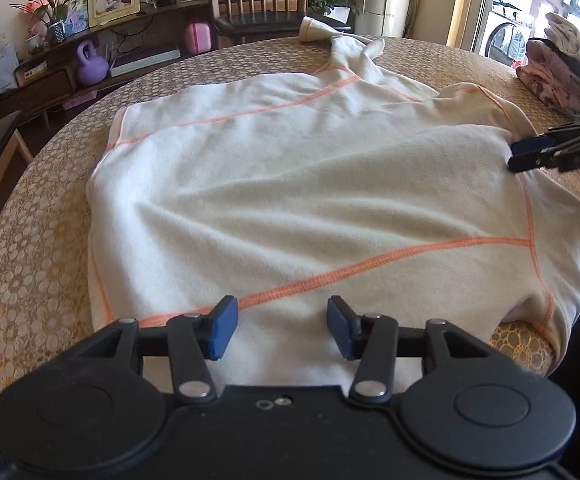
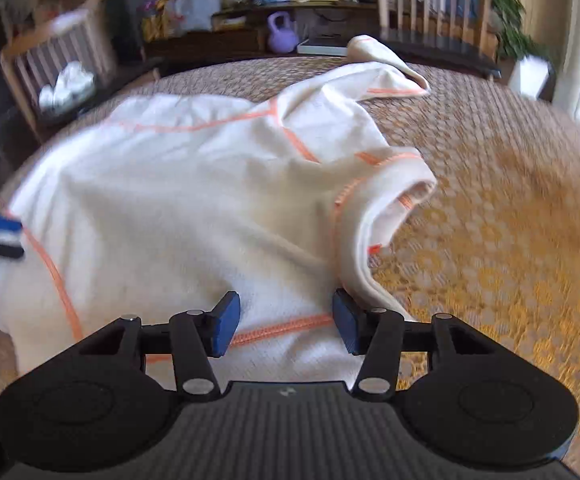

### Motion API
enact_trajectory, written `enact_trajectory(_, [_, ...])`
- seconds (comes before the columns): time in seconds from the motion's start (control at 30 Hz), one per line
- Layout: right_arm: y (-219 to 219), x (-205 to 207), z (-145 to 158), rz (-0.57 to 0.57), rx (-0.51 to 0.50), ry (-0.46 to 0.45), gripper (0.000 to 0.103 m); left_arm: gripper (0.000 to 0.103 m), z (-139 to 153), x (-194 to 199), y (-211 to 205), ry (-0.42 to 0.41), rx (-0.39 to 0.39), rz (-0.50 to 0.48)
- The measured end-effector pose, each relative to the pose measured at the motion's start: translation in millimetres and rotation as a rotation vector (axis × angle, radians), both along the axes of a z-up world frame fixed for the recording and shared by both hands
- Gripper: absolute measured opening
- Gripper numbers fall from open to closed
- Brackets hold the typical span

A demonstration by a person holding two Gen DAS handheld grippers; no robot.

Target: Fold clothes

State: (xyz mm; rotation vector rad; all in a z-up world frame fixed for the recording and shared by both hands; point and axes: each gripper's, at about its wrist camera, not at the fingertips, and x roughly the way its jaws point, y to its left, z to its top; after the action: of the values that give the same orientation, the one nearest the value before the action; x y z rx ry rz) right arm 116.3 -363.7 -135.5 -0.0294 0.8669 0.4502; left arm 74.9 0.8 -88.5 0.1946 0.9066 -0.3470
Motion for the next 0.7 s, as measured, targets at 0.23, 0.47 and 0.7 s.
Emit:
enact_trajectory(0.23, [13.7,-16.3,-2.8,-0.015,-0.148,-0.049,0.051,0.103,-1.0,-5.9,16.4,-0.006,-0.013,0.055])
enact_trajectory(0.47, [20.1,-46.7,31.6,0.013,-0.135,-0.094,0.051,0.103,8.0,-28.5,12.5,-0.029,0.038,0.021])
enact_trajectory(0.7, [21.0,-118.8,53.8,0.108,0.022,-0.082,0.051,0.103,6.7,-52.4,36.0,-0.047,0.055,0.070])
